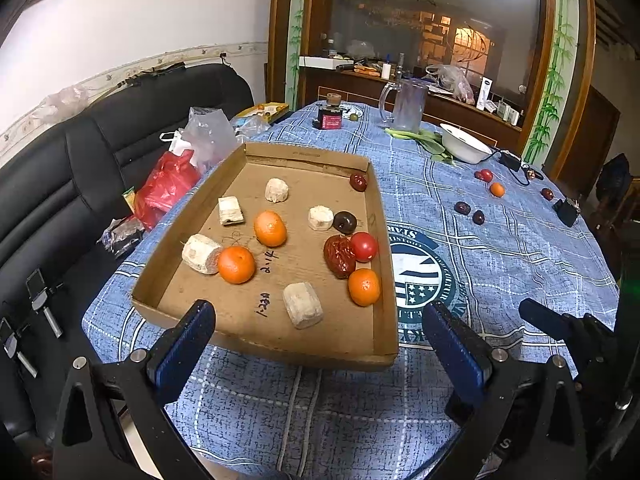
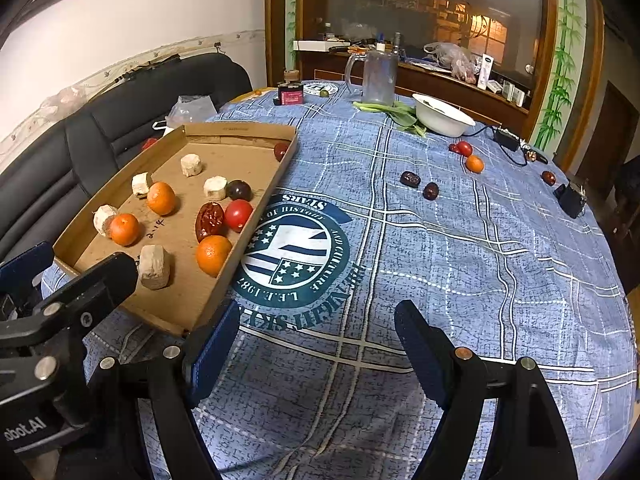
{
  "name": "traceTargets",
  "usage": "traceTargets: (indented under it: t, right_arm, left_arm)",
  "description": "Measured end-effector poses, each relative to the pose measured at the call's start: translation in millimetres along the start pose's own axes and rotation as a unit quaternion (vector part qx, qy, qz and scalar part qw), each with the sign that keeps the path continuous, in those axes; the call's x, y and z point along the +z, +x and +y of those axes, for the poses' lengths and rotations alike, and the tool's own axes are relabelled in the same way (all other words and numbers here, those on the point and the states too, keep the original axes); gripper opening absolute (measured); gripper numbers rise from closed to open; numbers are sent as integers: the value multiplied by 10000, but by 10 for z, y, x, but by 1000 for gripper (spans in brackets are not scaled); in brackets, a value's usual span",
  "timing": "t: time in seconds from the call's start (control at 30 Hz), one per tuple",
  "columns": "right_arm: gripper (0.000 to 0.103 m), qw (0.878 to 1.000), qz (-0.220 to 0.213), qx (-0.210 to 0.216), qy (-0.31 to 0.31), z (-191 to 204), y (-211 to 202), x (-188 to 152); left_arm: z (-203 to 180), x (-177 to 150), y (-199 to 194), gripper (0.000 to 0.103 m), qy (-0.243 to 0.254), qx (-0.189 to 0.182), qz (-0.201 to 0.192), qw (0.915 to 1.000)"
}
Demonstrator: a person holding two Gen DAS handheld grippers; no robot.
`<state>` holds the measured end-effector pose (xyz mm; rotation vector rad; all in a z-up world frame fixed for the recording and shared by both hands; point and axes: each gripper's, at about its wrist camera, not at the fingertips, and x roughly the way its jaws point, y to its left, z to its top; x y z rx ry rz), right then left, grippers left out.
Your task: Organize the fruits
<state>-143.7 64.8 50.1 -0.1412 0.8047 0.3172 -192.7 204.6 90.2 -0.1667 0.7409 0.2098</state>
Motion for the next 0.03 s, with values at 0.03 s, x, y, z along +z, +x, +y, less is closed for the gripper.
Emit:
traceTargets:
  t: [0.03]
  right_arm:
    - [83,10000,9,32,53,-28,-1,-4]
  left_arm:
    - [-16,8,1,103,23,50,12,10000]
